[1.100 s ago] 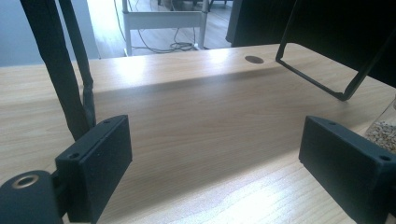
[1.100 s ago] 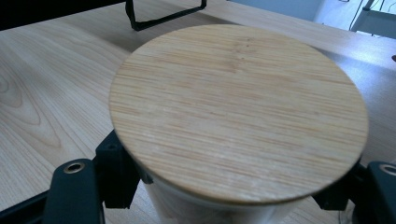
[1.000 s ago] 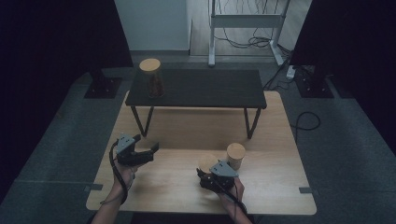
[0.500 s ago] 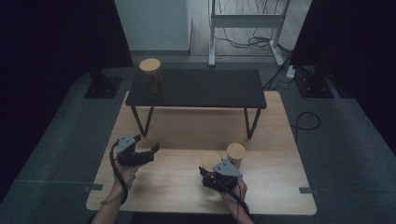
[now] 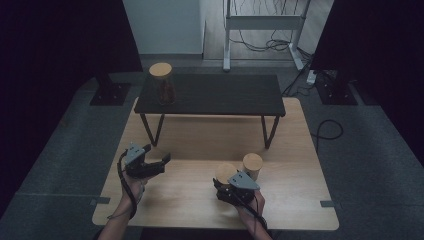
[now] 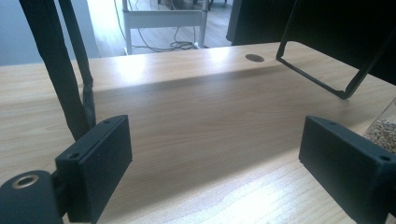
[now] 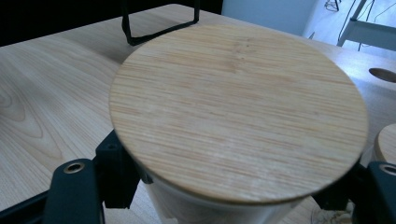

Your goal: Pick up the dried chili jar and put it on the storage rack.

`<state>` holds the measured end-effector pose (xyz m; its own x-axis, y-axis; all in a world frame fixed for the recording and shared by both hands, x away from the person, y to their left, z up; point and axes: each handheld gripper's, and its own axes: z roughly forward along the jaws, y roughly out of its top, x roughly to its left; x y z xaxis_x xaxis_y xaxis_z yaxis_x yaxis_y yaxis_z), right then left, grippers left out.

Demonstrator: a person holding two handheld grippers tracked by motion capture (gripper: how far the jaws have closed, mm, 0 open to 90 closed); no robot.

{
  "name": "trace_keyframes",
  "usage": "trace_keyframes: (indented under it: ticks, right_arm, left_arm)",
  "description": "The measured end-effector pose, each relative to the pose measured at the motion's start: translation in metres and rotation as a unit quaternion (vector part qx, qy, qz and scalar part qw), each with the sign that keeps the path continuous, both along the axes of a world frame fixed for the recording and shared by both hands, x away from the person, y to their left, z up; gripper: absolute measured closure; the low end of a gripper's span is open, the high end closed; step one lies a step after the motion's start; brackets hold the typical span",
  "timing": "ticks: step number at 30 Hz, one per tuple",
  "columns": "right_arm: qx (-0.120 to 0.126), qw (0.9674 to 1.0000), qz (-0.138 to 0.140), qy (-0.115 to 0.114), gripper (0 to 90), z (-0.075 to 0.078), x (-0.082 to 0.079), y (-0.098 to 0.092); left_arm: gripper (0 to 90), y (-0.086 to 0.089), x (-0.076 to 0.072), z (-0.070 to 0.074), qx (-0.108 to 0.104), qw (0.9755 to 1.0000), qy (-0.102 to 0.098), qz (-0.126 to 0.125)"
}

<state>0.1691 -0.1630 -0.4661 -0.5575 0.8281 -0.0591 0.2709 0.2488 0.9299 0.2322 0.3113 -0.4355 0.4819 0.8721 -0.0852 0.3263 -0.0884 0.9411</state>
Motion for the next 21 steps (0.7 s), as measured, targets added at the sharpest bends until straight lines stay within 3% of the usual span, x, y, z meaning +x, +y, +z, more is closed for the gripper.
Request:
trace_keyframes:
  ticks: [21]
  right_arm:
    - [-0.001,0.9998,-0.002,-0.022,25.5,0.0066,-0.0078,0.0009]
  left_arm:
    - [9.0,0.0006,0.0,0.0,-0.001,1.0,0.0,0.002]
